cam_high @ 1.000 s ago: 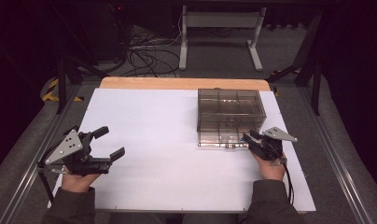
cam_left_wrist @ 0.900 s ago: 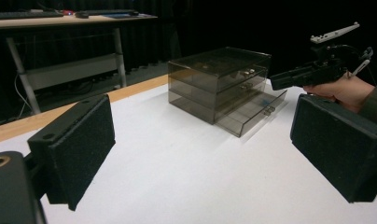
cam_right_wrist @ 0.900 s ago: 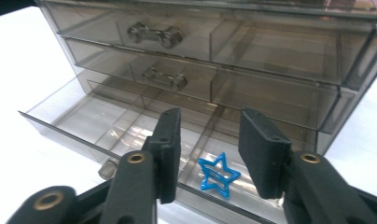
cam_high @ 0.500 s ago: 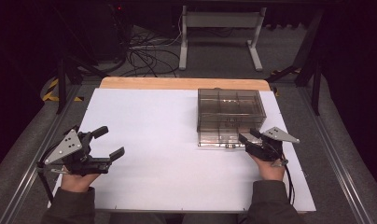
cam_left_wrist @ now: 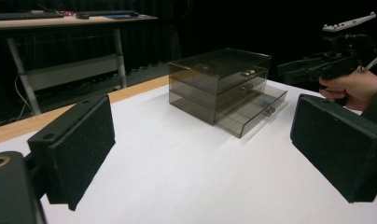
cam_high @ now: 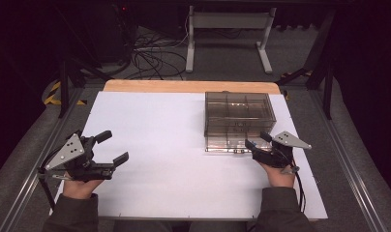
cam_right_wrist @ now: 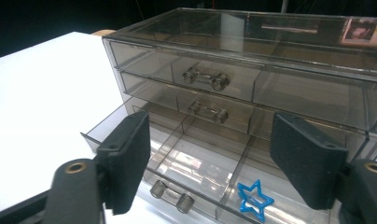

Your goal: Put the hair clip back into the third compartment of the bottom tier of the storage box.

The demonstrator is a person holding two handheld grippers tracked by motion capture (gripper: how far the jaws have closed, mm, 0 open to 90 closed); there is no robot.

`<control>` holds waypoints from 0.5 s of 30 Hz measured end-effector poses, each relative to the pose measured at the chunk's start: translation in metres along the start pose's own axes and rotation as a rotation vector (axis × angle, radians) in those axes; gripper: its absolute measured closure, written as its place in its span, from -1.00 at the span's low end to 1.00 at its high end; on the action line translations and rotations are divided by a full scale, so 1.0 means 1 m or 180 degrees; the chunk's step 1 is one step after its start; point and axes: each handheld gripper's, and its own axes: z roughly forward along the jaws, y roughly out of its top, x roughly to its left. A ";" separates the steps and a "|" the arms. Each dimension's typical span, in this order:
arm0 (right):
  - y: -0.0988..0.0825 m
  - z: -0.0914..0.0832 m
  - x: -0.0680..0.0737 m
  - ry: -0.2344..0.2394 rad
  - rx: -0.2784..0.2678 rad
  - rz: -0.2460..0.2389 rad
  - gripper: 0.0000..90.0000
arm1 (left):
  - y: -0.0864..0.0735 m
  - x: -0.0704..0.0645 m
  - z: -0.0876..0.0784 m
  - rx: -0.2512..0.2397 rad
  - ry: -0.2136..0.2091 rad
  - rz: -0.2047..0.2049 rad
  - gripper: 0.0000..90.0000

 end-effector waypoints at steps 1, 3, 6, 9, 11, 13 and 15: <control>0.001 -0.001 0.001 0.0010 -0.0021 -0.0015 -0.41 | 0.000 0.000 0.000 0.0000 -0.0002 0.0000 -0.84; 0.003 -0.002 0.003 0.0023 -0.0034 -0.0015 -0.45 | 0.000 0.000 0.000 0.0010 -0.0004 0.0007 -0.84; 0.005 -0.003 0.005 0.0033 -0.0058 -0.0017 -0.48 | 0.000 0.000 0.000 0.0001 -0.0002 0.0000 -0.84; 0.007 -0.004 0.006 0.0051 -0.0080 -0.0005 -0.51 | 0.000 0.000 0.000 -0.0002 -0.0002 0.0000 -0.84; 0.008 -0.005 0.008 0.0065 -0.0094 -0.0018 -0.54 | 0.000 0.000 0.000 0.0003 -0.0005 0.0005 -0.84; 0.010 -0.007 0.009 0.0084 -0.0121 -0.0014 -0.56 | 0.000 0.000 0.000 0.0003 -0.0005 0.0004 -0.84; 0.013 -0.009 0.012 0.0120 -0.0158 -0.0022 -0.61 | 0.000 0.000 0.000 0.0000 -0.0006 -0.0003 -0.84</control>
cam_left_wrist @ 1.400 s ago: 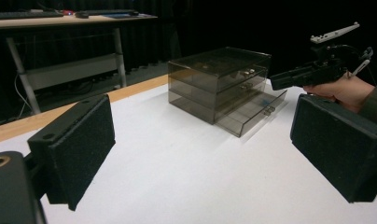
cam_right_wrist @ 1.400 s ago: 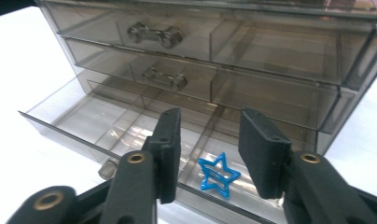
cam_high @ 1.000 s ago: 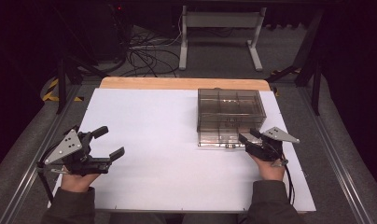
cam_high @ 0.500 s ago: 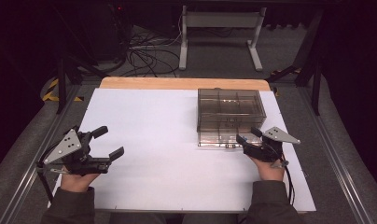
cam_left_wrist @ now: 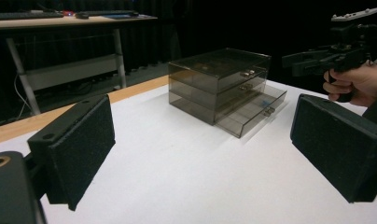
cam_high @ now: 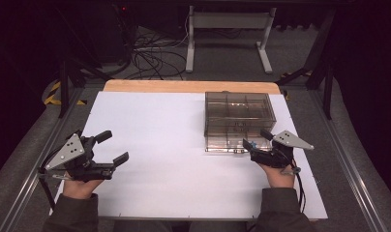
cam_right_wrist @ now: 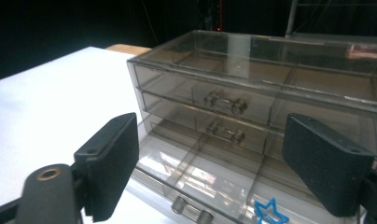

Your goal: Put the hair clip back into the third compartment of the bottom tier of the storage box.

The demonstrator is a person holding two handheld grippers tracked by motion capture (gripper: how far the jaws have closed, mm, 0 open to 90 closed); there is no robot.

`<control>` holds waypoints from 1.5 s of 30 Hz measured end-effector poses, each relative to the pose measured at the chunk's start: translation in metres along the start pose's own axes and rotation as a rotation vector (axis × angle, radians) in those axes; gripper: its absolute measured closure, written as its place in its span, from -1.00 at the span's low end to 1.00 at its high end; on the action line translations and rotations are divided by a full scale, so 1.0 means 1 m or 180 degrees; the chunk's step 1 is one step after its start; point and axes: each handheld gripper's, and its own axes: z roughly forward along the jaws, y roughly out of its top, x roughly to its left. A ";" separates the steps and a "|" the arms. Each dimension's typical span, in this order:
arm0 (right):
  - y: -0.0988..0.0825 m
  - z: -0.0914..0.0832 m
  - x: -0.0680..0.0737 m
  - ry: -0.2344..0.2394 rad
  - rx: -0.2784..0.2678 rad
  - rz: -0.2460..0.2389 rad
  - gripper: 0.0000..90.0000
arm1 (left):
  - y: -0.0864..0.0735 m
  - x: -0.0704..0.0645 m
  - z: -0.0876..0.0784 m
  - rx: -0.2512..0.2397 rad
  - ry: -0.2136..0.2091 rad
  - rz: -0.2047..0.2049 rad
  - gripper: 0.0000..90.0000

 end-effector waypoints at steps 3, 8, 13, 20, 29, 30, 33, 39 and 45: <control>0.003 -0.002 0.003 0.0025 -0.0046 0.0001 -0.65 | 0.000 0.000 0.000 0.0005 0.0001 0.0000 -0.84; 0.007 -0.004 0.006 0.0070 -0.0084 -0.0022 -0.69 | 0.000 0.000 0.000 0.0007 0.0001 0.0000 -0.84; 0.010 -0.005 0.010 0.0152 -0.0079 -0.0050 -0.74 | 0.000 0.000 -0.001 -0.0006 0.0007 0.0003 -0.84; 0.013 -0.008 0.014 0.0206 -0.0095 -0.0076 -0.80 | 0.000 0.001 -0.001 0.0000 0.0010 0.0004 -0.84; 0.020 -0.016 0.018 0.0241 -0.0165 -0.0069 -0.86 | 0.000 0.001 -0.001 0.0003 0.0012 0.0004 -0.84; 0.020 -0.016 0.018 0.0241 -0.0165 -0.0069 -0.86 | 0.000 0.001 -0.001 0.0004 0.0012 0.0003 -0.84; 0.022 -0.019 0.018 0.0250 -0.0191 -0.0064 -0.88 | 0.000 0.001 -0.001 0.0003 0.0014 0.0005 -0.84; 0.025 -0.025 0.019 0.0268 -0.0253 -0.0044 -0.90 | 0.000 0.001 -0.002 0.0002 0.0018 0.0005 -0.84; 0.027 -0.030 0.019 0.0284 -0.0278 -0.0028 -0.93 | 0.000 0.001 -0.002 -0.0002 0.0020 -0.0009 -0.84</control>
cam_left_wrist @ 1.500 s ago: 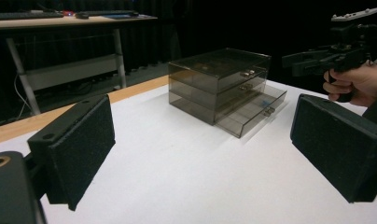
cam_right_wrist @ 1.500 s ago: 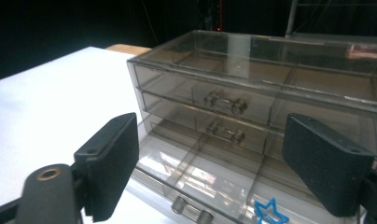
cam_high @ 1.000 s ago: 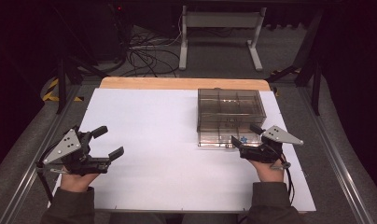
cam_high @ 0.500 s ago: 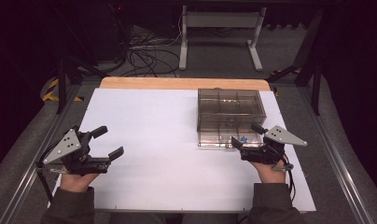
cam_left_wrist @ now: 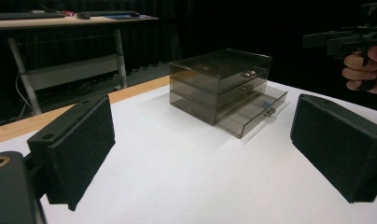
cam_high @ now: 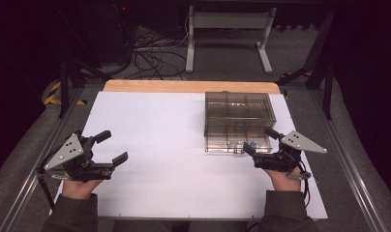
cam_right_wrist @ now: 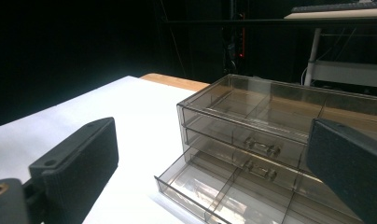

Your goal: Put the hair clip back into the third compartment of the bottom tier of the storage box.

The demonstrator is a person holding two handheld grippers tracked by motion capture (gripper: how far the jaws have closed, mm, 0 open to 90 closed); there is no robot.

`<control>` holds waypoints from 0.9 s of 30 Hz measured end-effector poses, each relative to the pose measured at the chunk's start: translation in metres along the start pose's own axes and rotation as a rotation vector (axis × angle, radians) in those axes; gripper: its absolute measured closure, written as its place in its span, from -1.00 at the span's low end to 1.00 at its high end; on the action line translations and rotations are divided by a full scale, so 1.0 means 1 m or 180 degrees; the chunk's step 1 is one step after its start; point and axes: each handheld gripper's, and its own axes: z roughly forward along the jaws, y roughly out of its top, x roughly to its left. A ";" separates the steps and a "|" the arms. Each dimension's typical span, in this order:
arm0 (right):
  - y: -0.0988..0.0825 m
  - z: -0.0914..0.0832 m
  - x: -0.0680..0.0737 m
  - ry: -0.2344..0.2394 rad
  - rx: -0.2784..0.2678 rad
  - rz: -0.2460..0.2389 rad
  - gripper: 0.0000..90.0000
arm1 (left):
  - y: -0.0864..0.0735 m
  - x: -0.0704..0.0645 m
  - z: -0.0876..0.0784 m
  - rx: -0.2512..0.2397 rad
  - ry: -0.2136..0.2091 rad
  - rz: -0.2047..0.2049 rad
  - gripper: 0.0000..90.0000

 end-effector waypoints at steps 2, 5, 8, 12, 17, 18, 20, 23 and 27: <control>0.001 -0.002 0.000 0.0005 -0.0014 0.0010 -0.94 | 0.000 0.000 0.000 0.0004 0.0000 -0.0003 -0.84; 0.002 -0.006 -0.001 0.0008 -0.0040 0.0034 -0.96 | 0.000 0.000 -0.001 0.0006 0.0000 -0.0001 -0.84; 0.002 -0.008 -0.002 0.0003 -0.0052 0.0038 -0.97 | 0.000 0.000 -0.001 0.0006 -0.0002 -0.0004 -0.84; 0.003 -0.012 -0.004 -0.0001 -0.0079 0.0062 -0.99 | 0.001 0.000 -0.001 0.0011 -0.0001 0.0006 -0.84; 0.003 -0.017 -0.006 -0.0010 -0.0102 0.0072 -0.99 | 0.001 0.001 -0.002 0.0004 -0.0002 0.0009 -0.84; 0.003 -0.018 -0.006 -0.0008 -0.0102 0.0091 -1.00 | 0.001 0.001 -0.002 0.0000 -0.0001 0.0004 -0.84; 0.003 -0.019 -0.007 -0.0004 -0.0118 0.0118 -1.00 | 0.001 0.001 -0.002 0.0001 -0.0001 0.0002 -0.84; 0.003 -0.022 -0.008 -0.0013 -0.0134 0.0112 -1.00 | 0.001 0.001 -0.002 0.0001 -0.0001 0.0002 -0.84; 0.003 -0.025 -0.010 -0.0035 -0.0165 0.0142 -1.00 | 0.001 0.001 -0.003 -0.0004 -0.0001 0.0000 -0.84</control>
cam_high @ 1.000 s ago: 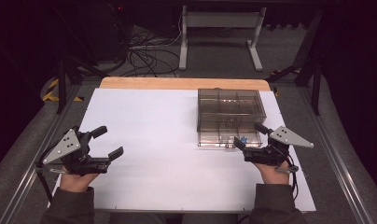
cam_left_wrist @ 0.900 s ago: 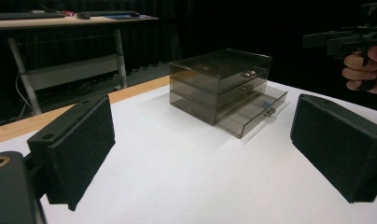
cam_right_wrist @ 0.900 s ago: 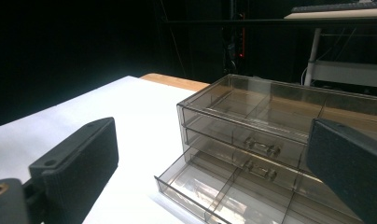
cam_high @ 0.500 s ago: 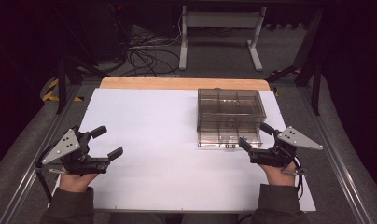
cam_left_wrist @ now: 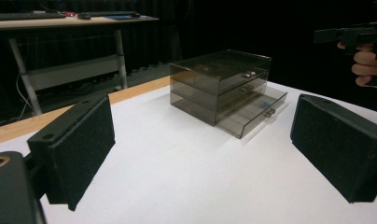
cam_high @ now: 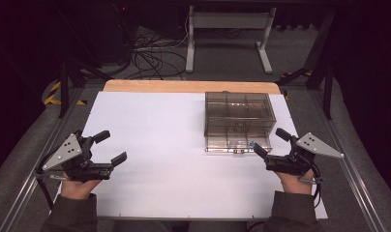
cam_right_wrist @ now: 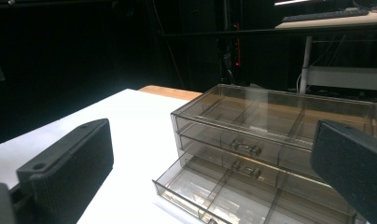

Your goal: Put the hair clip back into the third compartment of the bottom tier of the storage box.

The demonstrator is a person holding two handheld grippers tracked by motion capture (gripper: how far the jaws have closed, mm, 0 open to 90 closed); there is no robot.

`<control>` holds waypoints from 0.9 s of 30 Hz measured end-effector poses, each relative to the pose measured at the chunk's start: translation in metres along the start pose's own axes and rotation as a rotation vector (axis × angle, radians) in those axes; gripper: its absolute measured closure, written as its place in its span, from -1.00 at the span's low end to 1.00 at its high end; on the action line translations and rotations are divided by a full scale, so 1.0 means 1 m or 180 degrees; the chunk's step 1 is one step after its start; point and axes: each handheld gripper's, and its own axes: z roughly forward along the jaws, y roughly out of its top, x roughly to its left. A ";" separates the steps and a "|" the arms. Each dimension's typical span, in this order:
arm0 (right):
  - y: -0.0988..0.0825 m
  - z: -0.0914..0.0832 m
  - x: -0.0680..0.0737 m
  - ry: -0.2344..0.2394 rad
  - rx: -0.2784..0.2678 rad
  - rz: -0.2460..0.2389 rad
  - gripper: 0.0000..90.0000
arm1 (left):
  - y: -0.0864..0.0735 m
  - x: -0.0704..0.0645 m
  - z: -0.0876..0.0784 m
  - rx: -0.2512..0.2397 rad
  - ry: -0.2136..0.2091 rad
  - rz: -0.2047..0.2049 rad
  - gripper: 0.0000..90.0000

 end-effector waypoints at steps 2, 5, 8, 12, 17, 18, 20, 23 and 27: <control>0.000 -0.002 -0.002 -0.0007 -0.0017 0.0016 -1.00 | 0.000 0.000 0.000 -0.0003 0.0001 0.0001 -0.84; 0.000 -0.006 -0.004 -0.0013 -0.0051 0.0046 -1.00 | 0.000 0.001 -0.001 -0.0005 0.0003 0.0000 -0.84; -0.001 -0.009 -0.008 -0.0010 -0.0088 0.0065 -1.00 | 0.000 0.001 -0.001 -0.0002 0.0004 0.0000 -0.84; -0.001 -0.013 -0.011 -0.0021 -0.0134 0.0105 -1.00 | 0.000 0.001 -0.001 0.0002 0.0005 -0.0006 -0.84; -0.002 -0.018 -0.015 -0.0060 -0.0170 0.0121 -1.00 | 0.001 0.001 -0.002 0.0005 0.0000 -0.0021 -0.84; -0.002 -0.019 -0.017 -0.0068 -0.0174 0.0133 -1.00 | 0.001 0.001 -0.002 0.0009 -0.0003 -0.0024 -0.84; -0.003 -0.020 -0.019 -0.0073 -0.0182 0.0152 -1.00 | 0.001 0.001 -0.003 0.0015 -0.0004 -0.0024 -0.85; -0.004 -0.023 -0.021 -0.0105 -0.0204 0.0159 -1.00 | 0.001 0.002 -0.003 0.0017 0.0000 -0.0026 -0.85; -0.003 -0.026 -0.023 -0.0136 -0.0235 0.0173 -1.00 | 0.000 0.003 -0.003 0.0012 0.0007 -0.0029 -0.85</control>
